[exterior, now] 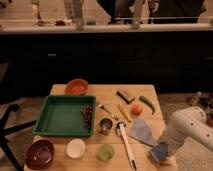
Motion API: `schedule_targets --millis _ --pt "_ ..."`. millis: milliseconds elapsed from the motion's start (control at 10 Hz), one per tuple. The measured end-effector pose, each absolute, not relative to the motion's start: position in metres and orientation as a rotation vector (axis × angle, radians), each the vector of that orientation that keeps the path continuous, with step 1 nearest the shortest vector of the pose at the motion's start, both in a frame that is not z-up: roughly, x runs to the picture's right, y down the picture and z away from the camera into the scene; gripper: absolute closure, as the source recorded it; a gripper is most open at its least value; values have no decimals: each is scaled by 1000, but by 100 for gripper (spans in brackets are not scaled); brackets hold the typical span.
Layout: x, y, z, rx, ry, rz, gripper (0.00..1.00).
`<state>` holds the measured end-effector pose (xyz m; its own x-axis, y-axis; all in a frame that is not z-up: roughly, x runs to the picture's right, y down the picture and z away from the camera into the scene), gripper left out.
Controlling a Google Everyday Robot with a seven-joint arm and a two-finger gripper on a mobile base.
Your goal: Place sponge in paper cup
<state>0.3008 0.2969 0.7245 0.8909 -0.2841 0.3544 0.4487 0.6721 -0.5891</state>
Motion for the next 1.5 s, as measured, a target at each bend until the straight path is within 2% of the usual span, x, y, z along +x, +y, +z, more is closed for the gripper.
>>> schedule_targets --millis 400,1200,1500 --pt "264 274 711 -654 -244 -406 100" --pt "262 276 709 -655 -256 -396 100" --pt "224 275 696 -635 -313 -429 100"
